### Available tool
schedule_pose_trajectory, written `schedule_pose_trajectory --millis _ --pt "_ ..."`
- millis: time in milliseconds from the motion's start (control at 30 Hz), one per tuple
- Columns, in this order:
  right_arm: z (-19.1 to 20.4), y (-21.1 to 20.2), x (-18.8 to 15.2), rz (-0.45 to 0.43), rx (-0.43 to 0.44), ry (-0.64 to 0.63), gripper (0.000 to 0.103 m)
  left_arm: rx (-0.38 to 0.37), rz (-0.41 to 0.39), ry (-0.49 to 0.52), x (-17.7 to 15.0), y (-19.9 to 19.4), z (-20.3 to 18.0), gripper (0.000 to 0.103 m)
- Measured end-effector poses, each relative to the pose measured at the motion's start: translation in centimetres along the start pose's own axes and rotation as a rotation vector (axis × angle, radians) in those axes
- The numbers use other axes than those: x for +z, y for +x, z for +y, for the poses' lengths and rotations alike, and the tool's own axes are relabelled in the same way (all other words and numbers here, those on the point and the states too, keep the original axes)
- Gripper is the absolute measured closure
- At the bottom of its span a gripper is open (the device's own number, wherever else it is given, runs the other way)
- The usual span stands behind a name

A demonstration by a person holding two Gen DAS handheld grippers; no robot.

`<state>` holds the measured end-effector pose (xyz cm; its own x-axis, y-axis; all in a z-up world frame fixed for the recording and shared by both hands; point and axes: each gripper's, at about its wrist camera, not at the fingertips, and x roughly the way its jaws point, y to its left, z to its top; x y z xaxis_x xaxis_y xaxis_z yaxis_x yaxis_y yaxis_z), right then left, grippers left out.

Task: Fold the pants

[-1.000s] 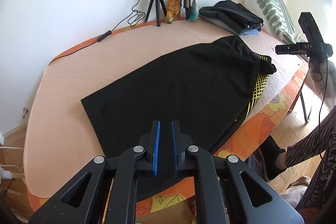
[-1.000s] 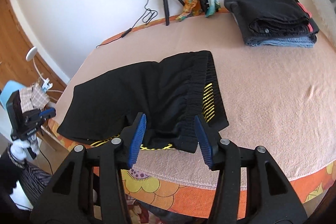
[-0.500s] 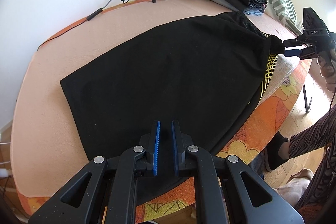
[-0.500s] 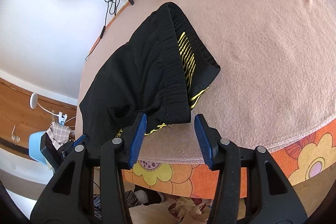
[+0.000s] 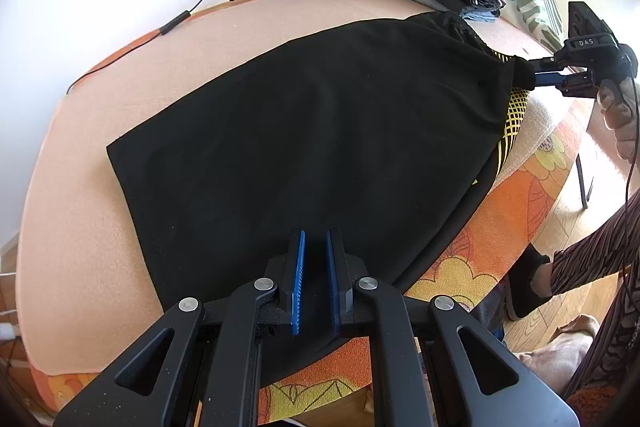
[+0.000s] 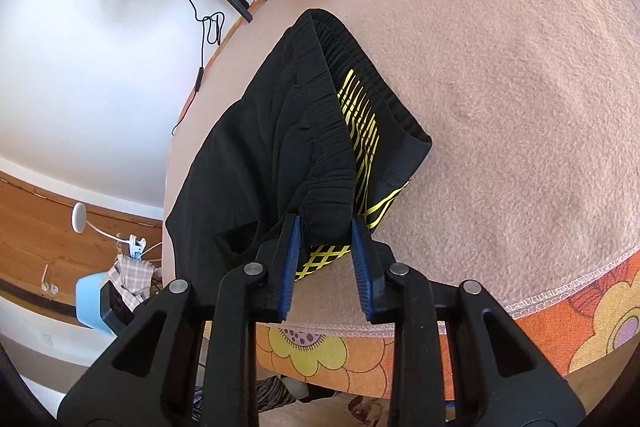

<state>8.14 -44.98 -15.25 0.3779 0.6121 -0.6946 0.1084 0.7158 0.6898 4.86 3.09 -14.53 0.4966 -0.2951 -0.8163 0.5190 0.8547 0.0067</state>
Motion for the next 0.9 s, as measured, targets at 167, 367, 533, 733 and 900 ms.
schedule_pose_trajectory --millis 167,367,533,733,900 --pt "2.7 -2.0 0.2 -0.105 -0.077 -0.148 0.096 -0.004 -0.001 -0.005 0.0 0.0 0.1 0.094" --pt "1.7 -2.1 0.6 -0.063 -0.032 -0.078 0.091 -0.001 -0.002 -0.01 0.0 0.0 0.1 0.094" --pt "-0.1 -0.9 0.7 -0.019 -0.013 0.028 0.069 0.001 -0.001 -0.009 0.0 0.0 0.1 0.094" --pt "-2.1 -0.6 1.2 -0.015 0.119 0.193 0.059 0.003 -0.002 -0.008 0.0 0.0 0.0 0.094" --pt "-1.5 0.8 1.2 0.019 0.074 0.188 0.059 0.004 -0.002 -0.006 0.0 0.0 -0.1 0.094"
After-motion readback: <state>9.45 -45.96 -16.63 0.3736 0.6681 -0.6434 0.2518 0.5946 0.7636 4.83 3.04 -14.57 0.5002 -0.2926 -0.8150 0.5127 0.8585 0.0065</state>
